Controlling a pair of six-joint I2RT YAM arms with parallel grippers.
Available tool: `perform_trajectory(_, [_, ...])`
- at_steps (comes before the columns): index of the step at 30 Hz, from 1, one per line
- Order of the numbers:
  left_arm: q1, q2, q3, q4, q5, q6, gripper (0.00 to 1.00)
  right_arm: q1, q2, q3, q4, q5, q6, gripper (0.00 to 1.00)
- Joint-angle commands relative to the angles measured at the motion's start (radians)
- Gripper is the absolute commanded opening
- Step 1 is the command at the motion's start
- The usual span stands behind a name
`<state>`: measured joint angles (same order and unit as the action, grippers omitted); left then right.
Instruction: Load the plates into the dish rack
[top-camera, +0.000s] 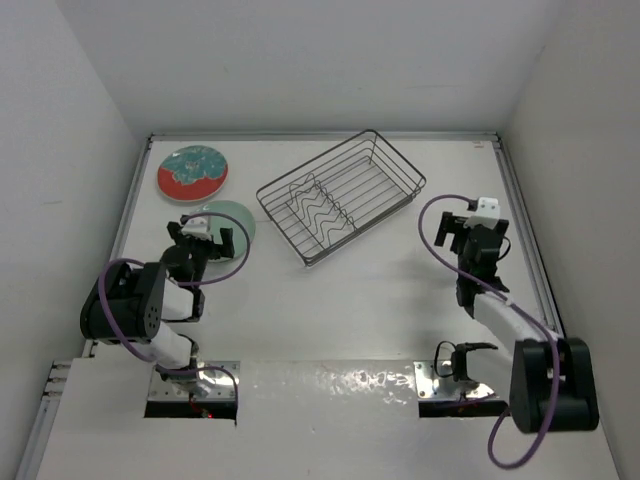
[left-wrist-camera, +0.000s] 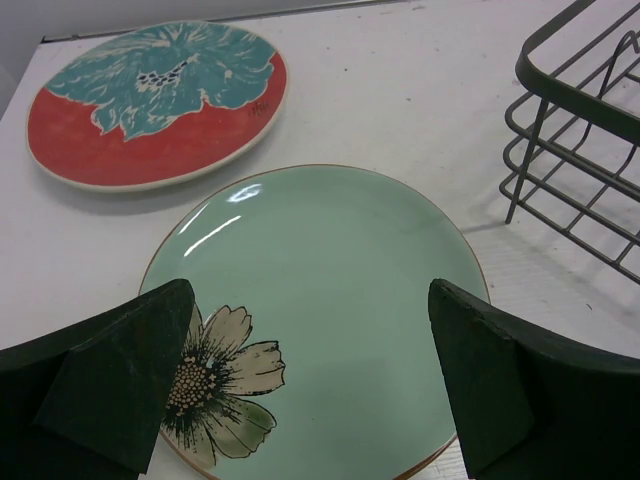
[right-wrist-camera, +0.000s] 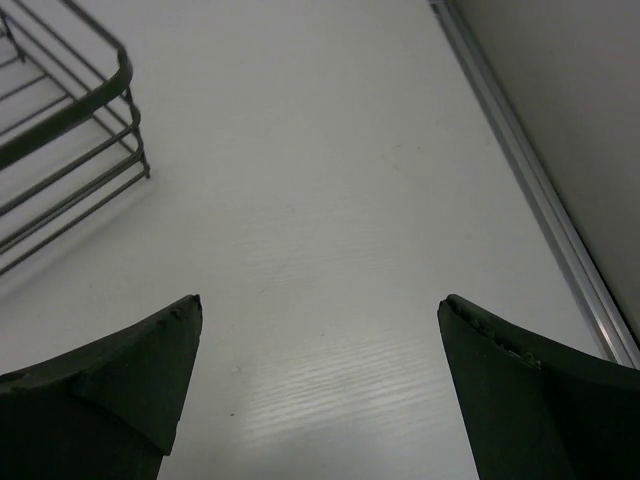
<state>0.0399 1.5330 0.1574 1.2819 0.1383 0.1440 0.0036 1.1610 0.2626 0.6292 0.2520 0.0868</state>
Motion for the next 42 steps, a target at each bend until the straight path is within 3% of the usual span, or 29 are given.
perform_trajectory(1, [-0.003,-0.016,0.018,0.053,-0.002,-0.015,1.00,-0.001,-0.139,0.041,-0.252,0.131,0.195,0.99])
perform_trajectory(3, [-0.003,-0.013,0.018,0.060,0.000,-0.017,1.00,-0.001,-0.245,0.055,-0.318,0.139,0.252,0.99])
perform_trajectory(7, [-0.002,-0.051,0.031,0.019,0.036,-0.018,1.00,-0.001,-0.336,0.127,-0.437,-0.031,0.211,0.99])
perform_trajectory(9, [0.037,-0.161,0.219,-0.478,0.061,-0.014,1.00,-0.001,-0.337,0.179,-0.494,-0.100,0.186,0.99])
perform_trajectory(10, [0.038,-0.155,0.478,-0.899,0.031,0.065,1.00,-0.001,-0.322,0.246,-0.563,-0.149,0.173,0.99])
perform_trajectory(11, [0.038,-0.127,0.630,-0.903,0.012,0.066,1.00,-0.001,-0.322,0.285,-0.601,-0.169,0.160,0.99])
perform_trajectory(12, [0.049,-0.032,0.765,-1.260,-0.008,0.122,1.00,-0.001,-0.296,0.358,-0.629,-0.189,0.136,0.99])
perform_trajectory(13, [0.066,0.027,1.030,-1.438,0.009,0.147,1.00,-0.001,-0.279,0.391,-0.702,-0.206,0.123,0.99])
perform_trajectory(14, [0.116,0.077,1.165,-1.574,0.053,0.204,1.00,-0.001,-0.264,0.423,-0.730,-0.245,0.113,0.99])
perform_trajectory(15, [0.147,0.192,1.285,-1.836,0.119,0.227,1.00,-0.001,-0.229,0.475,-0.753,-0.266,0.091,0.99])
perform_trajectory(16, [0.185,0.249,1.491,-1.942,0.290,0.238,1.00,-0.001,-0.210,0.496,-0.794,-0.298,0.081,0.98])
perform_trajectory(17, [0.259,0.353,1.575,-2.104,0.373,0.224,0.99,-0.001,-0.172,0.539,-0.818,-0.368,0.061,0.91])
perform_trajectory(18, [0.288,0.393,1.672,-2.163,0.550,0.223,0.94,-0.001,-0.155,0.556,-0.853,-0.402,0.051,0.86])
perform_trajectory(19, [0.329,0.430,1.689,-2.228,0.614,0.204,0.90,-0.001,-0.140,0.572,-0.868,-0.433,0.048,0.83])
perform_trajectory(22, [0.342,0.490,1.621,-2.215,0.655,0.196,0.72,-0.001,-0.113,0.609,-0.892,-0.487,0.074,0.77])
perform_trajectory(25, [0.357,0.454,1.472,-2.088,0.525,0.165,0.76,0.007,-0.141,0.599,-0.863,-0.481,0.097,0.77])
perform_trajectory(30, [0.437,0.466,1.401,-2.037,0.509,0.135,0.78,0.036,-0.175,0.572,-0.839,-0.484,0.105,0.77])
perform_trajectory(36, [0.417,0.542,1.320,-1.991,0.446,0.172,0.77,0.096,-0.196,0.535,-0.827,-0.450,0.096,0.77])
perform_trajectory(42, [0.393,0.569,1.266,-1.989,0.472,0.209,0.69,0.147,-0.159,0.587,-0.858,-0.431,0.068,0.78])
